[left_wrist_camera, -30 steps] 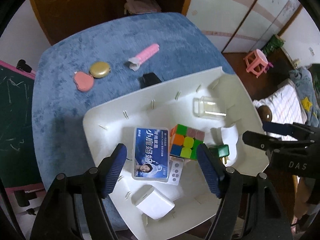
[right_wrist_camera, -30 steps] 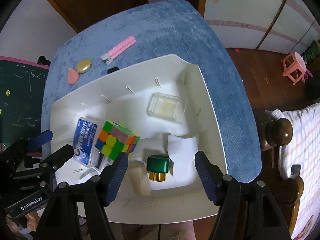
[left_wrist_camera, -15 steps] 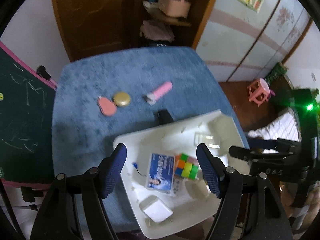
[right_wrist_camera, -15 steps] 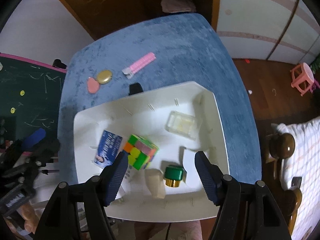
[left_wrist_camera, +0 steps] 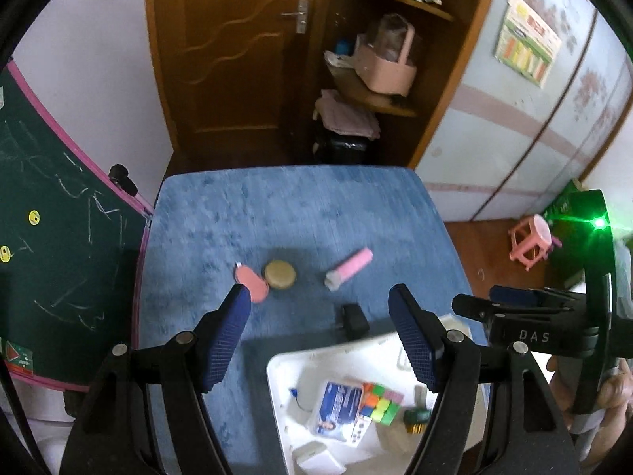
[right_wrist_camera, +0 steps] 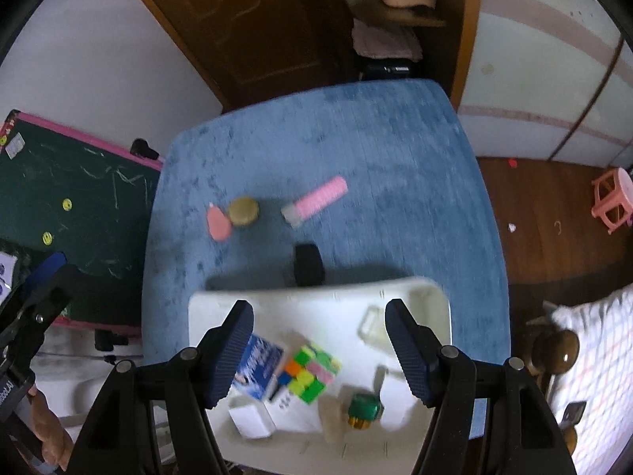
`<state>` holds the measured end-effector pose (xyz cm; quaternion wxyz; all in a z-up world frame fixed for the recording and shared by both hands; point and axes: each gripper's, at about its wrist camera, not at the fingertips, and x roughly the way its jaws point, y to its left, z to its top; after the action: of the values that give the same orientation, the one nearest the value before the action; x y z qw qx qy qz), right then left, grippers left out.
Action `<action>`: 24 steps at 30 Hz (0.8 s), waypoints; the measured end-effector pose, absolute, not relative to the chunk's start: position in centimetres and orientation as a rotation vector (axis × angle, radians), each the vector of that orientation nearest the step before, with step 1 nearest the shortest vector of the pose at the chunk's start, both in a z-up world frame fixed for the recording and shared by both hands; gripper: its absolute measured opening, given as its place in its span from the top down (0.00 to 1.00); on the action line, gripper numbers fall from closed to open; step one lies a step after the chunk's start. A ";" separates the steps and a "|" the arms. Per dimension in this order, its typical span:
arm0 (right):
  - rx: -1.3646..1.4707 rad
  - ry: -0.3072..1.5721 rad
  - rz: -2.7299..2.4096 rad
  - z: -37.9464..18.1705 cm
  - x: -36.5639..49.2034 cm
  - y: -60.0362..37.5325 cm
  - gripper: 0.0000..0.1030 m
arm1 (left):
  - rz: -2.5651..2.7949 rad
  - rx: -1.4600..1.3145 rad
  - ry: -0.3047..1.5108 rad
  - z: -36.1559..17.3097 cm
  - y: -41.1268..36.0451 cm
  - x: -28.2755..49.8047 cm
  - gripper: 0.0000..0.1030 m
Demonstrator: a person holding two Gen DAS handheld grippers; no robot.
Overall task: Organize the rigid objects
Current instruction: 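Move both tools back toward the pink case and pink stick, then grasp the pink pear-shaped case with the left tool while the right tool grasps the pink stick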
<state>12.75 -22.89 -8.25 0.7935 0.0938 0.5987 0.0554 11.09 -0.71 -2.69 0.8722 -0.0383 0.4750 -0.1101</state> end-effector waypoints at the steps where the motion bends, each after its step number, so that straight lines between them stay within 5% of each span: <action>1: 0.200 1.280 0.122 -7.8 13.5 -22.9 0.32 | -0.217 -0.094 0.990 -2.6 -0.5 11.8 0.27; 11: 0.189 1.281 0.117 -7.9 20.9 -22.7 0.32 | -0.079 -0.228 1.040 -6.1 1.7 17.1 0.27; 24: 0.299 1.478 0.088 -18.7 28.6 -23.1 0.32 | 0.151 -0.338 1.246 -17.9 4.3 23.5 0.27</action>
<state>28.60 -23.07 -18.71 0.7279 0.1359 0.6709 0.0399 23.51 4.32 -17.91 0.7962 -0.1574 0.5800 0.0703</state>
